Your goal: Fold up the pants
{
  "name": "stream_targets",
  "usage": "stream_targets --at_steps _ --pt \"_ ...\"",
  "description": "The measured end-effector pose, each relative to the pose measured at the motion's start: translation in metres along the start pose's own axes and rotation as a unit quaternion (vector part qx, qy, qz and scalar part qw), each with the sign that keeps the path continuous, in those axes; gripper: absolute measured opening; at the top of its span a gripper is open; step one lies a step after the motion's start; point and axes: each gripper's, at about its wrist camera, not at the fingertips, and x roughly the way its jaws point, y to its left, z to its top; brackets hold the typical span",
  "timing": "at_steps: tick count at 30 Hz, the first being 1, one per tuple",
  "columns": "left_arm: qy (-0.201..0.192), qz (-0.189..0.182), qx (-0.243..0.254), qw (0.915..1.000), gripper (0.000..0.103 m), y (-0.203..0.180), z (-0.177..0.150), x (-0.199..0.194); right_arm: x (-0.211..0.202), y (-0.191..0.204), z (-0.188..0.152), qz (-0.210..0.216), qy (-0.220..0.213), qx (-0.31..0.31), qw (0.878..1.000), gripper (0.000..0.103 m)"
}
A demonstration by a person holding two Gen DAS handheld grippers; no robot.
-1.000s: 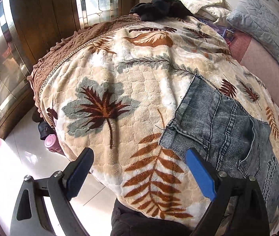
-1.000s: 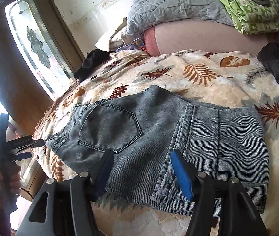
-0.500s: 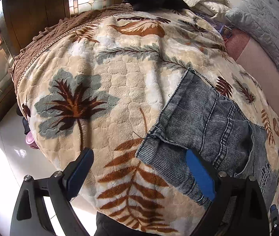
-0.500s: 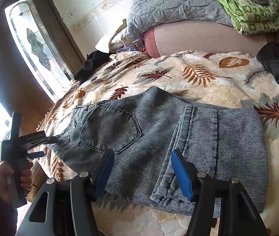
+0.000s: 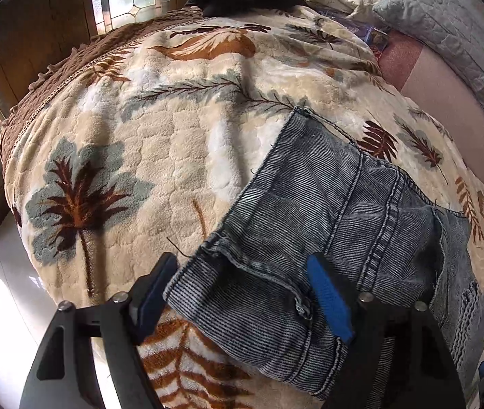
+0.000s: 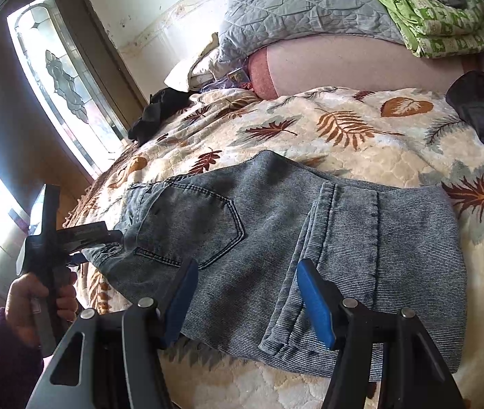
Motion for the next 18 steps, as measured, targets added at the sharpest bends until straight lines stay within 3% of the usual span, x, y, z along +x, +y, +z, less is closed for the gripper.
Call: stream_targets --at_steps 4,6,9,18 --pt "0.002 -0.018 -0.008 0.9998 0.056 0.001 0.001 0.002 -0.003 -0.002 0.001 -0.002 -0.006 0.002 1.0 0.064" --pt "-0.002 -0.021 -0.01 0.9997 0.038 0.004 0.003 0.001 -0.005 -0.004 0.002 -0.004 -0.011 0.004 1.0 0.064" --pt "-0.01 -0.024 -0.003 0.9997 0.027 0.004 0.004 -0.004 -0.008 -0.008 0.003 -0.006 -0.016 0.01 1.0 0.064" --pt "-0.076 -0.026 0.066 0.9945 0.019 -0.032 0.009 -0.054 -0.025 -0.031 0.009 -0.023 -0.046 0.045 0.998 0.064"
